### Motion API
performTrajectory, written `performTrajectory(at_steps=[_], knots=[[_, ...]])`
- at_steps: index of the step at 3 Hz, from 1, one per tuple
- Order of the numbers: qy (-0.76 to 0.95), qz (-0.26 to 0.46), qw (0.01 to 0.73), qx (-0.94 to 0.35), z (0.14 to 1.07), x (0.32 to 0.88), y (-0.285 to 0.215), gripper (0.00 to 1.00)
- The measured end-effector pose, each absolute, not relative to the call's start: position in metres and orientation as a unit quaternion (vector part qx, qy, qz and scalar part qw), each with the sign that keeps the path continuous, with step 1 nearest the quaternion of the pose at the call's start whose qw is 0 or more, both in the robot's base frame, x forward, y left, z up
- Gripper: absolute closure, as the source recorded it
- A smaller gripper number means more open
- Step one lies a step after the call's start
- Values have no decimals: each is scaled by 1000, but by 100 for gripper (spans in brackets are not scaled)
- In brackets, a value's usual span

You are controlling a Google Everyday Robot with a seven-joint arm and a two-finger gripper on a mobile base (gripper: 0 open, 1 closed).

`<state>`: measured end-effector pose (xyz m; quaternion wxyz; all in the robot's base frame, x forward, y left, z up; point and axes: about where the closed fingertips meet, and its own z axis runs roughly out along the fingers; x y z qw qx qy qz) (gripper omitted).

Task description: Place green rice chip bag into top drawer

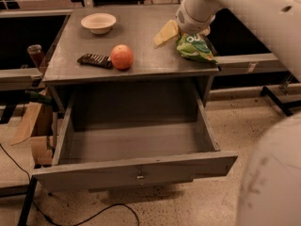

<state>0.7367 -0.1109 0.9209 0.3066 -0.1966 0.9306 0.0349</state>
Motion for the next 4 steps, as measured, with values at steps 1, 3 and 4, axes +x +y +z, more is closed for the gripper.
performTrajectory(at_steps=[1, 3, 4], knots=[[938, 27, 296, -179, 909, 761, -105, 0], [953, -25, 277, -117, 890, 787, -137, 0], [959, -44, 266, -89, 881, 789, -162, 0]])
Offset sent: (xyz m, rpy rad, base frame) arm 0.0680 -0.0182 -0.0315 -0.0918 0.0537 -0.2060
